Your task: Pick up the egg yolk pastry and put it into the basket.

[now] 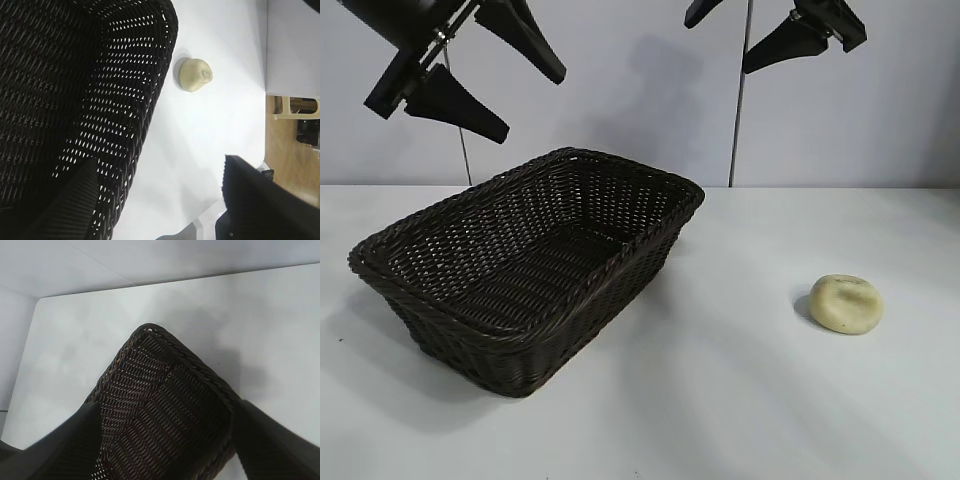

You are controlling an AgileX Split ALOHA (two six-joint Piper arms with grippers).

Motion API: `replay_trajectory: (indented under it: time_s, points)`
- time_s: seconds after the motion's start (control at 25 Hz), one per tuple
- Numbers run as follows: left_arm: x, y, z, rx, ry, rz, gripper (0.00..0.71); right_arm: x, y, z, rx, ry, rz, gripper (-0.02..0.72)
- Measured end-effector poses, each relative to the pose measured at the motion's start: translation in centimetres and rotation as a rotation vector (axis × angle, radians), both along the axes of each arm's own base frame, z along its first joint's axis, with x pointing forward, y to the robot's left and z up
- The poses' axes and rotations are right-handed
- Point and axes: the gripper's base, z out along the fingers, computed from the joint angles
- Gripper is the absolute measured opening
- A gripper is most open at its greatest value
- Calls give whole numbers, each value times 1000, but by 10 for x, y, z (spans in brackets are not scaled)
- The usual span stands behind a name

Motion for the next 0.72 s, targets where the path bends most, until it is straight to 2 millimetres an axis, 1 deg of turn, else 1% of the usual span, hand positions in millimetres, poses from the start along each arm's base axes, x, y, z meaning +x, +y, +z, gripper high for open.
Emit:
replay_trajectory:
  time_s: [0.72]
  points:
    - [0, 0, 0, 0, 0, 0, 511, 2, -1, 1, 1, -18, -14, 528]
